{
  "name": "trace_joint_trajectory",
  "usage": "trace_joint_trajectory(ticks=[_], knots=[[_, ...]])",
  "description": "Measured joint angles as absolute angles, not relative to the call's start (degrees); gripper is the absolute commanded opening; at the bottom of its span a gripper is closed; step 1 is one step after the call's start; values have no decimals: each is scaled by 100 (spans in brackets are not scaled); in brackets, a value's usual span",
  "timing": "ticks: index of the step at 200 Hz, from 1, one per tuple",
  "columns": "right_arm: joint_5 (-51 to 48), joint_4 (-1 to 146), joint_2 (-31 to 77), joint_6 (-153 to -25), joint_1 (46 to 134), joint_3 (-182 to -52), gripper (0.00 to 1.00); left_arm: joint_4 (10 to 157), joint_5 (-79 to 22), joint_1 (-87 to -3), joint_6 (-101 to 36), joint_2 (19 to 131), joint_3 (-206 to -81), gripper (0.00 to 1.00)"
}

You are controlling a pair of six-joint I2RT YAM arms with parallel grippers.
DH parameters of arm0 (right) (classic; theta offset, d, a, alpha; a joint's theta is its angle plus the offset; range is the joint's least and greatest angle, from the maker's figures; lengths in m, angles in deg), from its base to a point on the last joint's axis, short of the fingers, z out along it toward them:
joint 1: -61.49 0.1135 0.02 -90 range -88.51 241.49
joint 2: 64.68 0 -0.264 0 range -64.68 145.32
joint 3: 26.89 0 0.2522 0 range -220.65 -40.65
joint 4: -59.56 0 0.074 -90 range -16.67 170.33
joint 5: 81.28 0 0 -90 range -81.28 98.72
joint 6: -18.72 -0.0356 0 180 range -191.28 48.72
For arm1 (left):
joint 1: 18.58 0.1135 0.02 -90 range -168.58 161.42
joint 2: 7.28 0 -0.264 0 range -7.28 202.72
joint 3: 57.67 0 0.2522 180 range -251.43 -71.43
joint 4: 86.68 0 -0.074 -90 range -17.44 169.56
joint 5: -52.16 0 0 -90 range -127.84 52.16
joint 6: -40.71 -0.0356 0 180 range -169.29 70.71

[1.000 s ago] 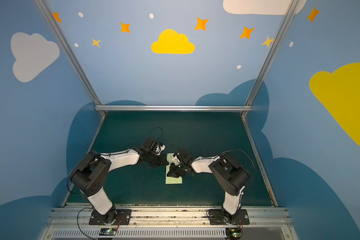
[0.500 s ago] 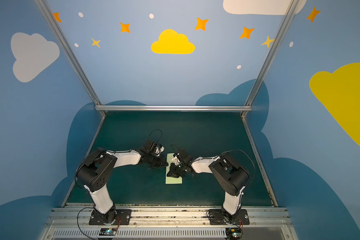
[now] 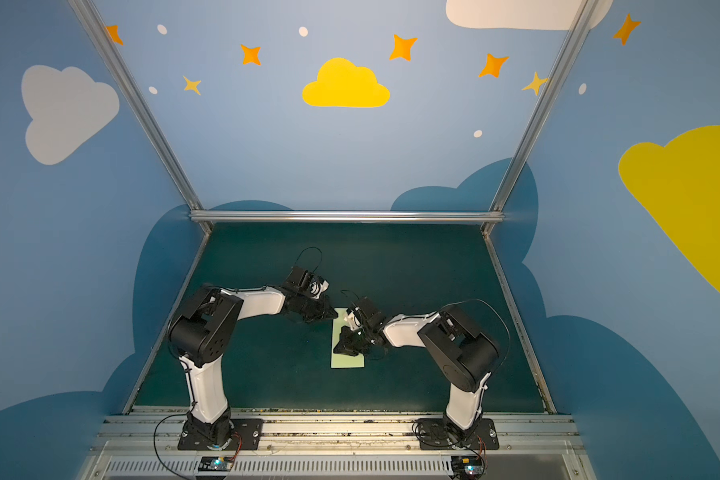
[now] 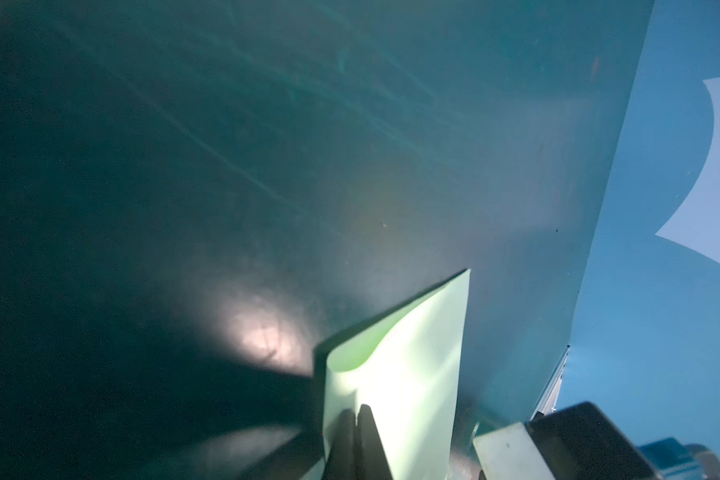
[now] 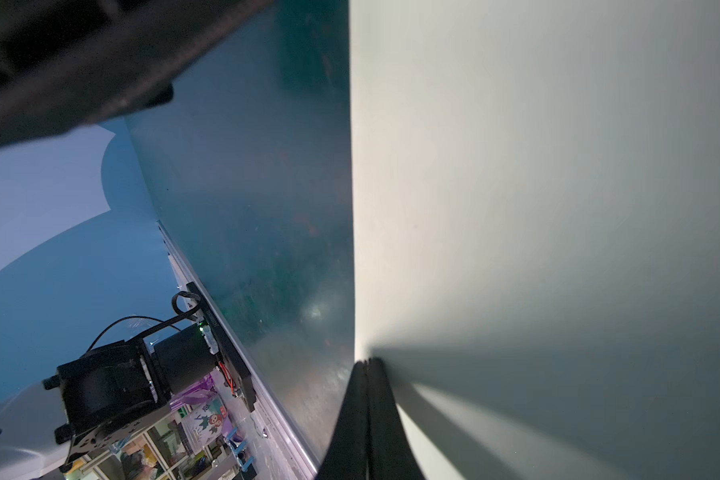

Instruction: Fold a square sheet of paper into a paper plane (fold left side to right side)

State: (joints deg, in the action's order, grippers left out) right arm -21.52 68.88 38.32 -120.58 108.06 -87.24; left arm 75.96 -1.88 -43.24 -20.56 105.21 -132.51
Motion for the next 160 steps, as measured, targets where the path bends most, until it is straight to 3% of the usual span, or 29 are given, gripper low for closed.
trace_joint_trajectory(ticks=[118, 160], knots=[[-2152, 6973, 3830, -12019, 10808, -8767, 0, 6691, -456, -3706, -2558, 11176, -14596, 4], [-2215, 7703, 3819, -11695, 10762, -9139, 0, 6245, -889, -3719, -2676, 10372, -14252, 8]])
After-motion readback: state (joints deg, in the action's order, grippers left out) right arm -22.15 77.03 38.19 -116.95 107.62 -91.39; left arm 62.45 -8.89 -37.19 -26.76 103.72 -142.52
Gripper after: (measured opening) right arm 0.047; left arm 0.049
